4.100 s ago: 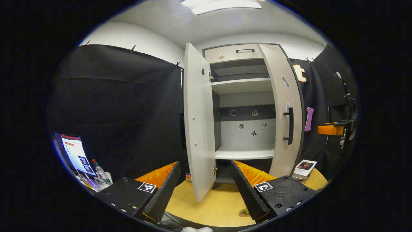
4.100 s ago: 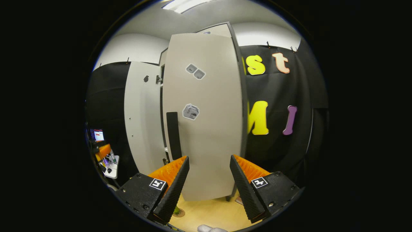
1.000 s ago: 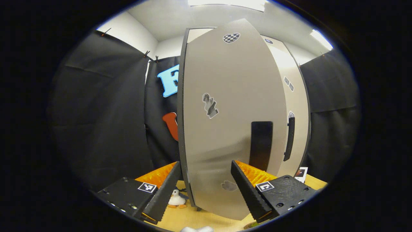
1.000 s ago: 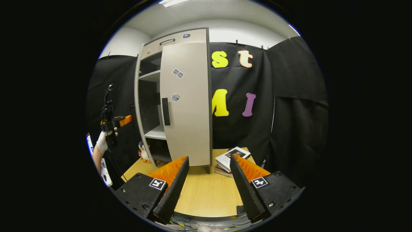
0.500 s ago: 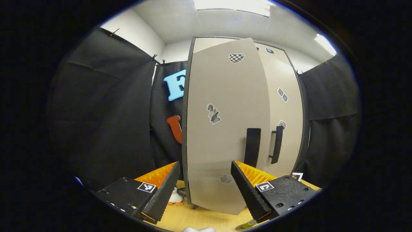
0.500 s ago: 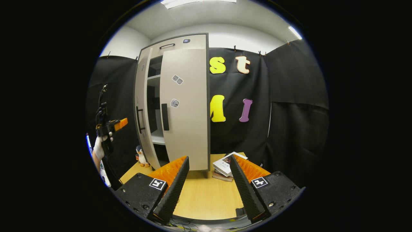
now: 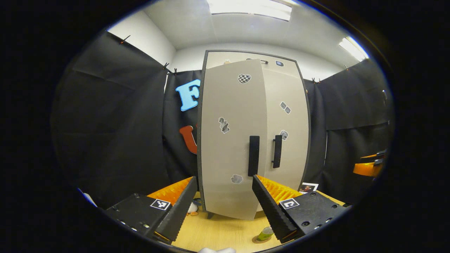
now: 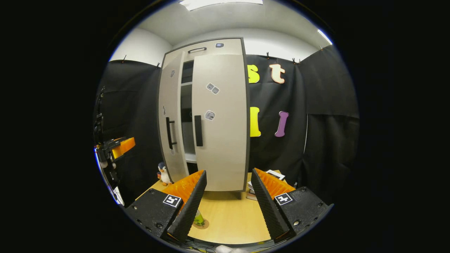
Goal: Grasp the bottle in the cabinet with the left hand and place it on the coaster, then close the right door with the right hand and the left door with the left hand.
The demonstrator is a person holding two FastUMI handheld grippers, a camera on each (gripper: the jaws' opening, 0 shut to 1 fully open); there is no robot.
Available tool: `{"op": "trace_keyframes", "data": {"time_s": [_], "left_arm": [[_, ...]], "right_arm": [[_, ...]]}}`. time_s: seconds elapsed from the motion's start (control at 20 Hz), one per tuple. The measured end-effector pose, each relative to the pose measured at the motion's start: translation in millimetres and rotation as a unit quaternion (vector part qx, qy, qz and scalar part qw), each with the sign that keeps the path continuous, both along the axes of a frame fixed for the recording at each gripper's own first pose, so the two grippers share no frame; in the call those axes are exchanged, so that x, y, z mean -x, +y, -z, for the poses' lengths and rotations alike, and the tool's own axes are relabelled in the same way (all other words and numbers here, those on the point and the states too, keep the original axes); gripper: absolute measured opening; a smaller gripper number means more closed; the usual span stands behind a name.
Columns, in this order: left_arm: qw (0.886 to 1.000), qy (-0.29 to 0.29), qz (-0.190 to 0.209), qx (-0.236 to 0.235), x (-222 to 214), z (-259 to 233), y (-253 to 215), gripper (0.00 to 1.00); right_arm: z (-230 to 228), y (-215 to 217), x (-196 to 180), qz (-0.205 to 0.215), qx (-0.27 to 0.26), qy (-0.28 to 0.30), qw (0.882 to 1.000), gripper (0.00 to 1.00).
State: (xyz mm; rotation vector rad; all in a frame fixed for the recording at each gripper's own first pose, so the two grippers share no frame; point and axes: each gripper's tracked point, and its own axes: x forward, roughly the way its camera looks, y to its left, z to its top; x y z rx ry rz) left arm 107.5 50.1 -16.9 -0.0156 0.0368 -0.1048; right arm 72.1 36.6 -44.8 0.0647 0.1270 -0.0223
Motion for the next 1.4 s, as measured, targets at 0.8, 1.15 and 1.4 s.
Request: {"op": "trace_keyframes", "data": {"time_s": [0.8,1.15,1.4], "left_arm": [[0.999,0.021,-0.040,0.003,44.7,8.6,33.2,0.96],[0.999,0.026,-0.041,0.001,45.1,10.0,32.6,0.96],[0.999,0.033,-0.035,0.003,41.2,13.0,27.6,0.96]], "right_arm": [[-5.0,27.9,-3.0,-0.017,0.014,-0.018,1.000,0.81],[-4.5,21.7,-6.5,-0.014,0.012,-0.016,1.000,0.81],[-0.8,19.4,-2.9,-0.014,0.014,-0.014,1.000,0.81]]}}
